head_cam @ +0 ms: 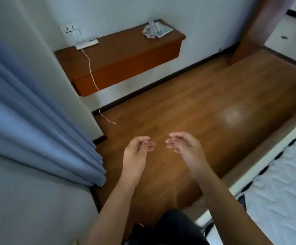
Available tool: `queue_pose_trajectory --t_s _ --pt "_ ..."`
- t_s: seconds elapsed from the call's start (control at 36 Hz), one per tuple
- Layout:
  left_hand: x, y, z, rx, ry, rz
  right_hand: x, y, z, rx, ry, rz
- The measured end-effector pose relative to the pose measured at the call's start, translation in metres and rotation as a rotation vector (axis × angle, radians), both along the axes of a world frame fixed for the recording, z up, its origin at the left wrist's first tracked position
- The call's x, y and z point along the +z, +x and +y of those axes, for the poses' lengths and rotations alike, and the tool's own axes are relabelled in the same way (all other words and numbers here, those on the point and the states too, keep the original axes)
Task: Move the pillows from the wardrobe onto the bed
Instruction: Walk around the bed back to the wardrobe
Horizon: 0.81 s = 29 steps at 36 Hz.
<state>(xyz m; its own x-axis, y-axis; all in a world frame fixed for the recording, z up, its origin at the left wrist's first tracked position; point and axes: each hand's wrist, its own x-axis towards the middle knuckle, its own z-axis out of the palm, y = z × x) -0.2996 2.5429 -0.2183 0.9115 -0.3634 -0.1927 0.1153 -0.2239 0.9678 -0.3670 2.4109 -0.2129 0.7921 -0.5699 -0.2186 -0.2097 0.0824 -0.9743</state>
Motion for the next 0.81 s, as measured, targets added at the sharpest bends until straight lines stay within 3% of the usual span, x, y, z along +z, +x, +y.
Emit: queue_pose_trajectory --t_s 0.14,0.56,0.81 --pt "-0.012 0.047 -0.065 -0.098 0.032 0.107 -0.014 0.03 -0.065 -0.156 0.018 0.008" --pt "0.017 0.181 -0.374 -0.382 0.04 0.001 -0.014 0.134 -0.33 -0.379 -0.039 -0.061" --pt "0.002 0.224 -0.518 -0.447 0.077 0.094 -0.021 0.155 -0.468 -0.565 -0.01 -0.043"
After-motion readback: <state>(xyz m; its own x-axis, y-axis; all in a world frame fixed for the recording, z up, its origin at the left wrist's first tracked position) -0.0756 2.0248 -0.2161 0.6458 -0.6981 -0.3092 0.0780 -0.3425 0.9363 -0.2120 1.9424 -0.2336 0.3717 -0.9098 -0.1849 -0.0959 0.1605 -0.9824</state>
